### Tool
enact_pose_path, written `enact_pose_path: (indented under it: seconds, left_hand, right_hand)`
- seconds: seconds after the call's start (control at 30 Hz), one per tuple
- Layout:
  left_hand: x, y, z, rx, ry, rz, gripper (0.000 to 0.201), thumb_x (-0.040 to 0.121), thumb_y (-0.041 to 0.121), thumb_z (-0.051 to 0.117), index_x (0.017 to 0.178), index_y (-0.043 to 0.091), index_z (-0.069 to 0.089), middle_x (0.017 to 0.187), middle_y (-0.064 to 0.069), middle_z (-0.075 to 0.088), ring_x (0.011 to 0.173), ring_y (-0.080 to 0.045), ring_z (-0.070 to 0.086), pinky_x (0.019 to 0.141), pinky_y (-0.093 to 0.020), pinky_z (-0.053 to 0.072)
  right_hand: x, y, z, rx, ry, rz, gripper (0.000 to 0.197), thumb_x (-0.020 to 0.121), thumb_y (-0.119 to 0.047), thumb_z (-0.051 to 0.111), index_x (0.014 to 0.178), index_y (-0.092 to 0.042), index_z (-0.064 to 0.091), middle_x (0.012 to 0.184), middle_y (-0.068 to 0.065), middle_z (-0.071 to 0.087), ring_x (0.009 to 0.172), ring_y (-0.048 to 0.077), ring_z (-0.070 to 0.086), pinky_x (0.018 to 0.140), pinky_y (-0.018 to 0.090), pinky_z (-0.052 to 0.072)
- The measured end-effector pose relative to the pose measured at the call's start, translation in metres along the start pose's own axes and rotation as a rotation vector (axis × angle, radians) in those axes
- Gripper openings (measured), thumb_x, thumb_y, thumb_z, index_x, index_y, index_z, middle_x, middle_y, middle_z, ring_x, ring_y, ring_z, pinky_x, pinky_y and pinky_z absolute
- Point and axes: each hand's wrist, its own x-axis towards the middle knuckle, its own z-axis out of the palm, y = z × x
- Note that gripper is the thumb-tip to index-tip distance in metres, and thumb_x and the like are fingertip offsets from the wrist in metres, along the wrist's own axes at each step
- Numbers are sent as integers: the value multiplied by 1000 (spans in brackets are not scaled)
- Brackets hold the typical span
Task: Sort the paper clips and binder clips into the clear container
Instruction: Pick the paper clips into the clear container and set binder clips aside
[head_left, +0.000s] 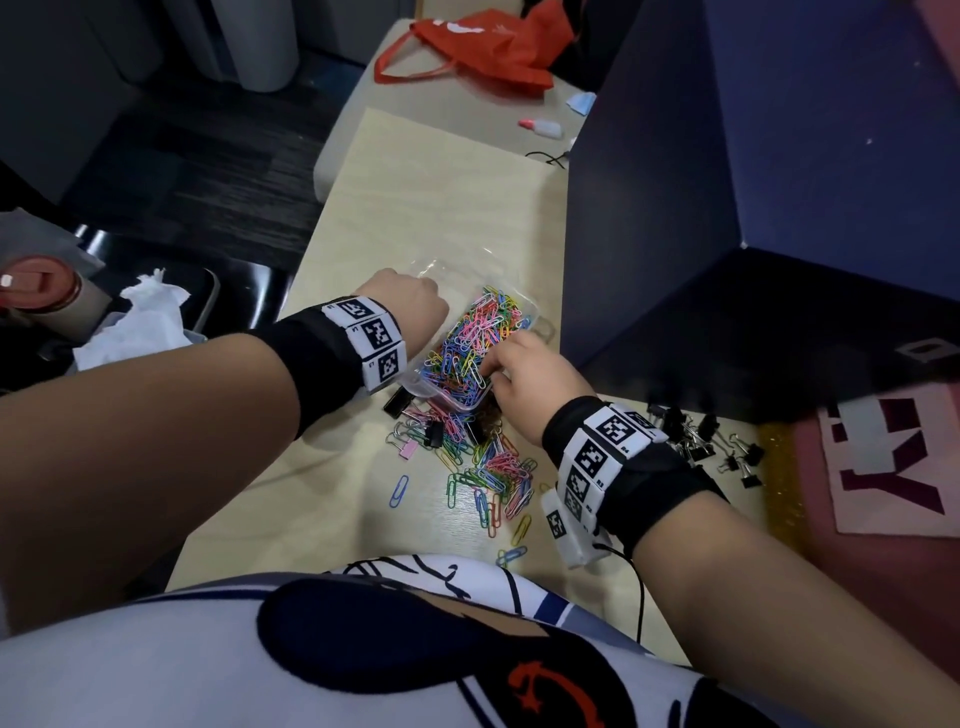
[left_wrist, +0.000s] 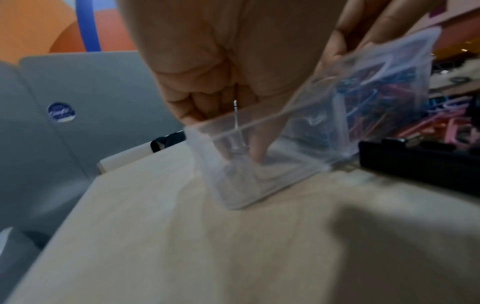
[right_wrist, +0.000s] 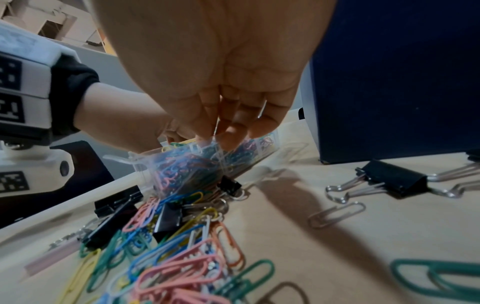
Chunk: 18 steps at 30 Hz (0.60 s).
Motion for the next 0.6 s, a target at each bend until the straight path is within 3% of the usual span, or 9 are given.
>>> enact_pose_path:
  seconds: [0.07, 0.13, 0.27, 0.4, 0.53, 0.6]
  left_hand:
    - [-3, -1, -2, -8, -36, -9, 20, 87, 14, 57, 106, 13, 60, 105, -9, 61, 91, -29, 63, 77, -36, 49]
    - [-5, -2, -3, -41, -87, -24, 19, 85, 21, 62, 101, 11, 62, 98, -9, 63, 83, -30, 65, 73, -36, 55]
    - [-10, -1, -6, -20, -166, -21, 13, 81, 22, 65, 84, 10, 66, 71, -4, 60, 67, -26, 62, 62, -30, 55]
    - [-12, 1, -9, -40, -183, -8, 32, 81, 22, 67, 57, 12, 49, 58, -2, 48, 59, -25, 57, 55, -28, 49]
    - [-16, -3, -9, -23, -173, 8, 2, 80, 13, 65, 78, 12, 65, 68, -3, 55, 65, -26, 62, 61, -30, 54]
    - [-18, -5, -10, -72, -122, 9, 6, 83, 9, 60, 88, 10, 62, 81, -6, 59, 81, -30, 65, 66, -33, 53]
  right_hand:
    - [0, -2, 0, 3, 5, -6, 24, 96, -13, 43, 108, -18, 63, 119, 1, 50, 100, 22, 56, 87, 32, 48]
    - [0, -4, 0, 4, 4, -10, 24, 96, -12, 43, 109, -17, 63, 119, 1, 51, 101, 23, 56, 88, 34, 48]
    - [-1, -5, 0, 2, -1, -11, 25, 95, -12, 43, 108, -17, 63, 120, 1, 51, 101, 24, 57, 88, 36, 49]
    - [-1, -6, 1, -3, -5, -8, 24, 96, -13, 43, 109, -18, 63, 121, 2, 50, 101, 24, 57, 87, 35, 49]
    - [-1, -6, 2, -4, -2, -10, 24, 95, -12, 43, 109, -17, 63, 121, 3, 50, 100, 25, 57, 85, 35, 49]
    - [-2, -6, 4, -4, -2, -12, 25, 95, -11, 43, 109, -17, 63, 122, 3, 50, 100, 26, 57, 84, 35, 49]
